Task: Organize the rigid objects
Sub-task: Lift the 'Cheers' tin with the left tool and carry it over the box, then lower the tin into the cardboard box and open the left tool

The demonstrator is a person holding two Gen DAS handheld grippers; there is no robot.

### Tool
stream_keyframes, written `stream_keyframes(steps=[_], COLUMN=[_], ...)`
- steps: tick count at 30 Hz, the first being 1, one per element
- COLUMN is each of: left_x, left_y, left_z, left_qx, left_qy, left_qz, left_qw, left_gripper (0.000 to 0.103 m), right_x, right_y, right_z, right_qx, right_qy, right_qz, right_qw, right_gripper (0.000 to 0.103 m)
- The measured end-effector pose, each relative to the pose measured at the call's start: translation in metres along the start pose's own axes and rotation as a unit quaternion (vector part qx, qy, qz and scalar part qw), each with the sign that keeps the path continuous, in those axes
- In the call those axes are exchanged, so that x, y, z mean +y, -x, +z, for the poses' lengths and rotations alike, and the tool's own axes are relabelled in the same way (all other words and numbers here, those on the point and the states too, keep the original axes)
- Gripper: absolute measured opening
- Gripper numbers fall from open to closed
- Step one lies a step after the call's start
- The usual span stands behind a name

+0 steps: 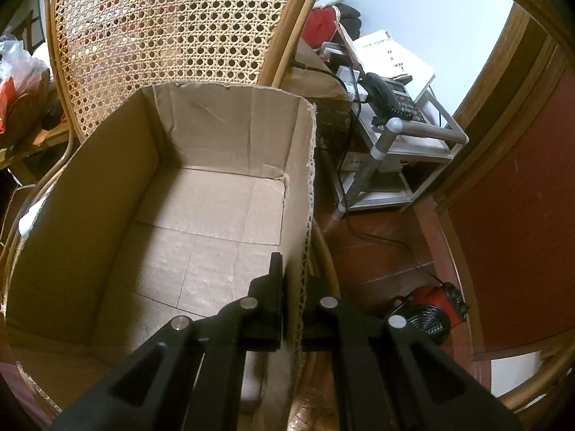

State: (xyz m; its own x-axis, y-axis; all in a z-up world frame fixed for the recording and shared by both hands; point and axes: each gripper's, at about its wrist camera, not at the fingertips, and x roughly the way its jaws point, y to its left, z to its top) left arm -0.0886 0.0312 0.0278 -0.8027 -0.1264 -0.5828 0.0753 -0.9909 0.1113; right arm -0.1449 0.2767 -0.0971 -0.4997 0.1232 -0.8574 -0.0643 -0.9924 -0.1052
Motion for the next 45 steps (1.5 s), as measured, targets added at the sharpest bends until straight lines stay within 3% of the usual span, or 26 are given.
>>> stream_keyframes(steps=[11, 16, 23, 27, 36, 41, 45], left_x=[-0.065, -0.07, -0.089, -0.097, -0.122, -0.13, -0.123], left_y=[0.0, -0.011, -0.068, -0.096, -0.126, -0.141, -0.143], left_z=[0.049, 0.055, 0.032, 0.022, 0.008, -0.002, 0.001], left_qx=[-0.042, -0.039, 0.042, 0.09, 0.14, 0.161, 0.162], left_qy=[-0.06, -0.035, -0.04, -0.031, -0.055, -0.079, -0.068], left_qz=[-0.054, -0.089, -0.131, -0.131, -0.156, -0.127, -0.134], left_qw=[0.9959, 0.9947, 0.9898, 0.9868, 0.9762, 0.9757, 0.9753], left_gripper=[0.054, 0.054, 0.054, 0.054, 0.054, 0.052, 0.052], right_x=[0.004, 0.0, -0.003, -0.003, -0.005, -0.004, -0.003], right_y=[-0.001, -0.002, -0.004, -0.005, -0.005, -0.006, -0.007], right_z=[-0.001, -0.002, -0.003, -0.003, -0.004, -0.005, -0.005], right_qx=[0.002, 0.004, 0.0, 0.0, -0.001, -0.003, -0.002], right_qy=[-0.004, -0.01, -0.009, -0.01, -0.007, -0.005, -0.006], right_qz=[0.001, 0.007, 0.009, 0.009, 0.01, 0.01, 0.01], right_qw=[1.0, 1.0, 1.0, 1.0, 1.0, 1.0, 1.0], right_gripper=[0.007, 0.007, 0.007, 0.007, 0.007, 0.007, 0.007])
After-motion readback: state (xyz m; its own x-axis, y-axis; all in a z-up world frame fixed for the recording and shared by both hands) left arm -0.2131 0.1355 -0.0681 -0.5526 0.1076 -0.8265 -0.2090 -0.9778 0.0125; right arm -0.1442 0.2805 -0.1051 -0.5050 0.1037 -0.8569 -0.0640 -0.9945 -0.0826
